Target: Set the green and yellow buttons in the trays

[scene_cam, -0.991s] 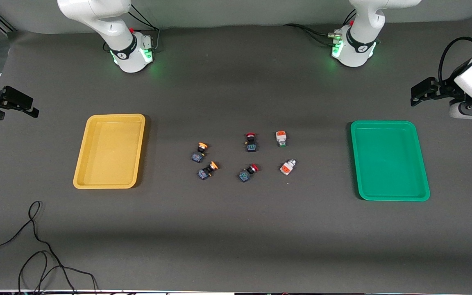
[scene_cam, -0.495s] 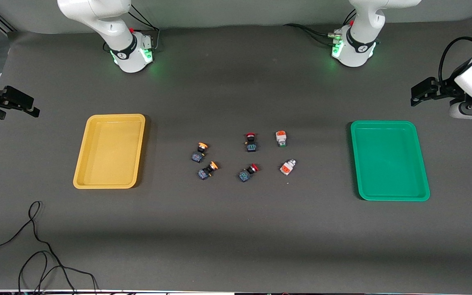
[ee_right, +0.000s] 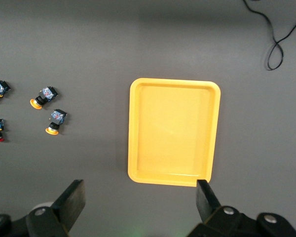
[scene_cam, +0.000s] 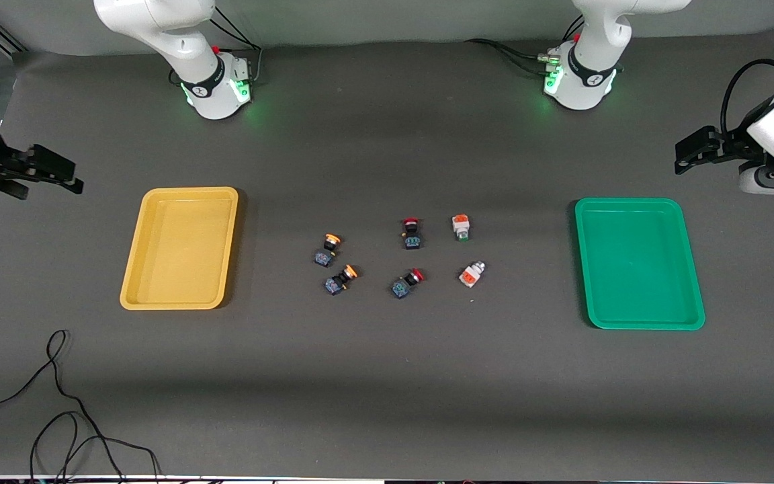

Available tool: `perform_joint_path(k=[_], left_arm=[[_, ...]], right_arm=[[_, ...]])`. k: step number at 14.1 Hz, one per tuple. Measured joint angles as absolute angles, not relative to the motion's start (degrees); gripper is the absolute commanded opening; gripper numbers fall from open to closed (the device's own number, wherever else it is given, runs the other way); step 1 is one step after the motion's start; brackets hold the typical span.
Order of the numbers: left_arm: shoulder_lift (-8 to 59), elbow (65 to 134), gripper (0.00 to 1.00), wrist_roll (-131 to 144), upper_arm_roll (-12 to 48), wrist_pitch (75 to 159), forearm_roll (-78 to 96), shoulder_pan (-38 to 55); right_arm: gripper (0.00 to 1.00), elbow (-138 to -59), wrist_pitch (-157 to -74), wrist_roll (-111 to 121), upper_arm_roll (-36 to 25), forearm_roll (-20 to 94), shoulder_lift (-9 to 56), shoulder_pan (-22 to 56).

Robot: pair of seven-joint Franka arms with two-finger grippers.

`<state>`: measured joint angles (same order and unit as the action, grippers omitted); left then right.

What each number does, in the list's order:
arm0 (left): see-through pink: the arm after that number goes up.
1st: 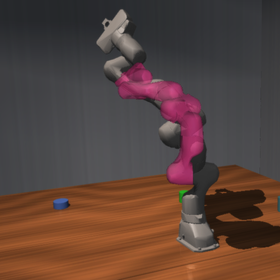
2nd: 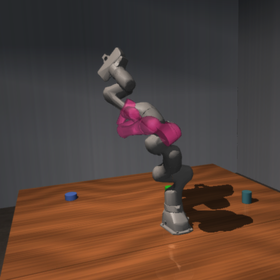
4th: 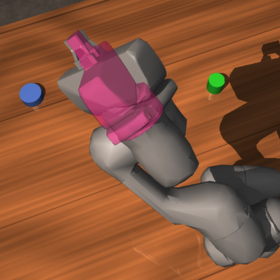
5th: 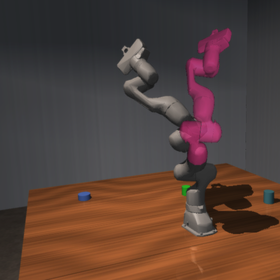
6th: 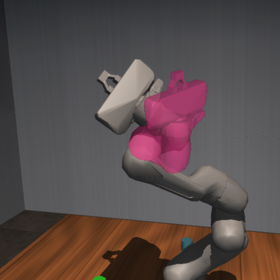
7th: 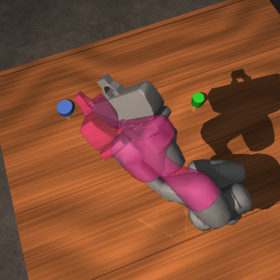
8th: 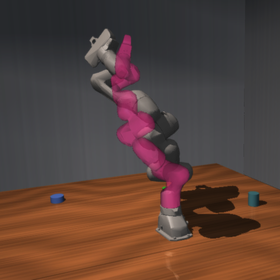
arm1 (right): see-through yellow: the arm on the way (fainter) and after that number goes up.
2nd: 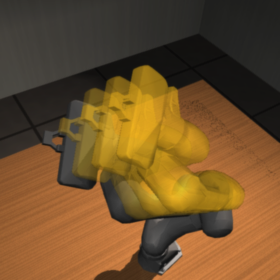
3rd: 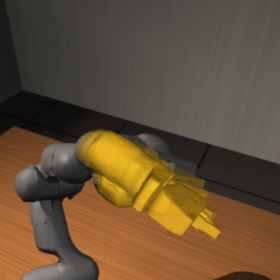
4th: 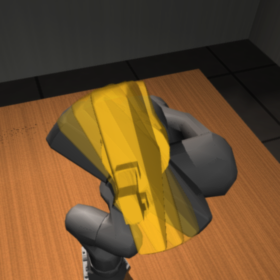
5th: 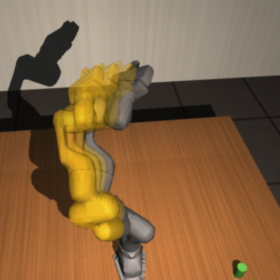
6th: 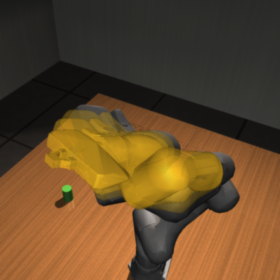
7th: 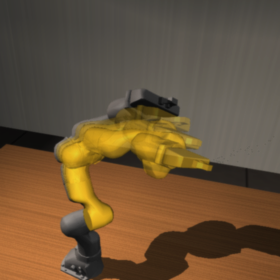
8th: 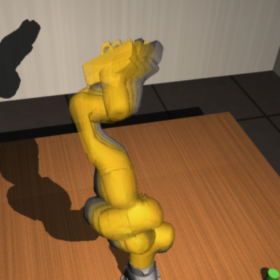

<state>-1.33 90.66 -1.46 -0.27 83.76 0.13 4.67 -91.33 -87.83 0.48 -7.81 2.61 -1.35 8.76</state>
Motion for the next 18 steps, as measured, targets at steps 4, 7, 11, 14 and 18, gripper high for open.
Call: perform_joint_path(k=[4, 7, 11, 14, 18], left_arm=[[-1.32, 90.66, 1.0, -1.45, -0.35, 83.76, 0.12, 4.67], [-1.32, 90.67, 1.0, -1.43, -0.34, 83.7, 0.21, 4.72], [-1.22, 91.52, 1.0, 0.12, 0.35, 83.43, 2.22, 5.64], [-1.03, 94.2, 1.0, 6.75, 3.63, 84.69, 4.09, 7.39], [-0.73, 99.64, 1.0, 23.72, 12.15, 92.87, 4.28, 12.3]], right_arm=[[1.0, -93.05, -87.94, -10.05, -7.64, 4.84, -0.74, 15.91], [1.0, -93.37, -88.94, -16.39, -7.5, 6.73, 0.79, 20.54], [1.0, -94.22, -91.76, -23.67, -7.46, 6.97, 3.98, 27.18], [1.0, -98.87, -97.69, -28.24, -7.49, 7.8, 5.01, 30.2], [1.0, -106.73, -107.28, -31.4, -7.47, 8.15, 7.0, 33.75]])
